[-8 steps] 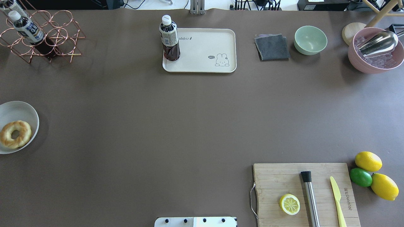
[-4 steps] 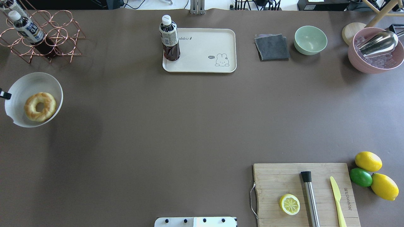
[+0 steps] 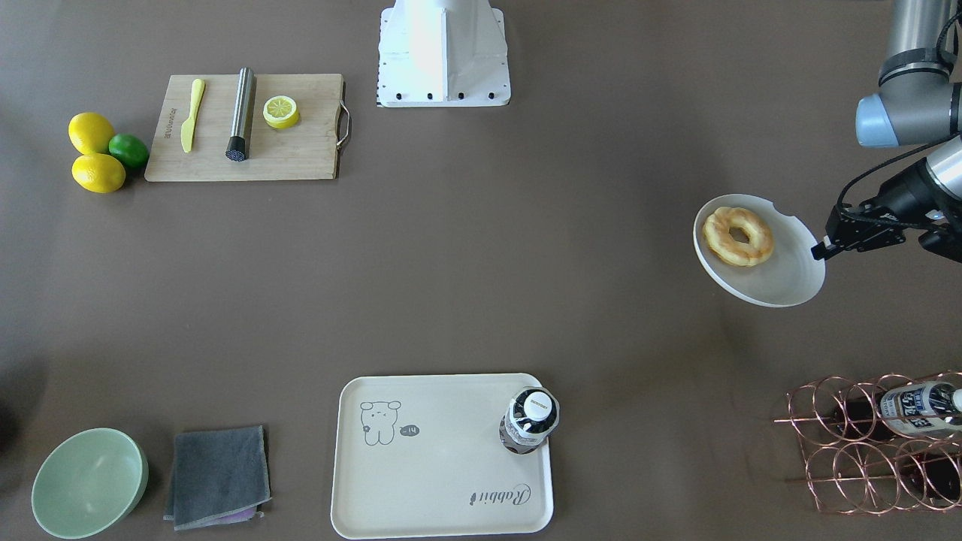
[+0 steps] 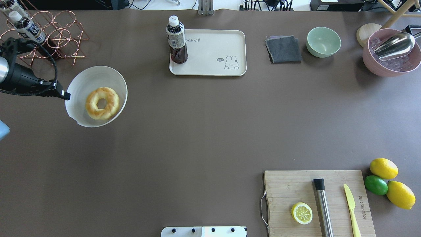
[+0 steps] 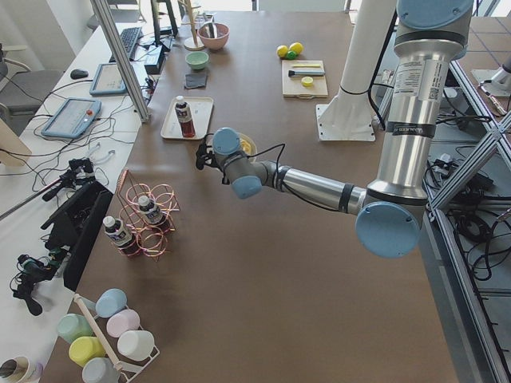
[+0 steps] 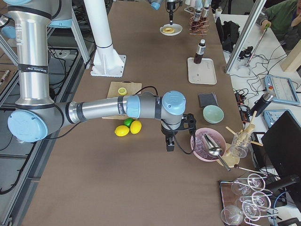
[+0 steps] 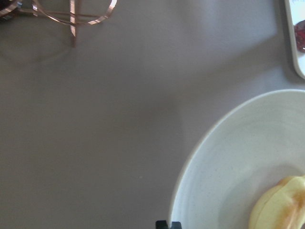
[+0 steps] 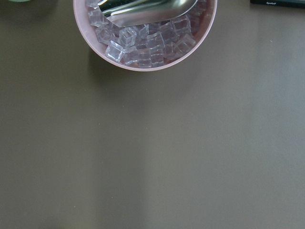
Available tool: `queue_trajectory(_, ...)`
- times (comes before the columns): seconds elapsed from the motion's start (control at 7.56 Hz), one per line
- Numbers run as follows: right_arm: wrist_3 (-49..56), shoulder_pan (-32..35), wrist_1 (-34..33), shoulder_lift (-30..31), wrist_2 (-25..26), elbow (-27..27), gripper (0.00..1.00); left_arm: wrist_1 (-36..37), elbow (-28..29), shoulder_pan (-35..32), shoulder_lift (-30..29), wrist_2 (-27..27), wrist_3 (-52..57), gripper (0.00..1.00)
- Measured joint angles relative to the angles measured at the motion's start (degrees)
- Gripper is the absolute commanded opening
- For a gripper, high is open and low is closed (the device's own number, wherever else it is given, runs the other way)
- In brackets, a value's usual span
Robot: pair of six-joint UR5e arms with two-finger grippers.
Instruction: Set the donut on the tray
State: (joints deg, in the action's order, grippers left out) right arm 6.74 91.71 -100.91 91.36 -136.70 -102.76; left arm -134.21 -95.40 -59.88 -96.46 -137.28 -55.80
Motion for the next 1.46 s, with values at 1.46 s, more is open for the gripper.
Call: queue_trajectory(1.46, -68.10, -29.77, 38.06, -1.45, 1.74, -7.35, 0.90, 44.90, -8.06, 32.46, -36.75, 30.56, -25.78, 0.00)
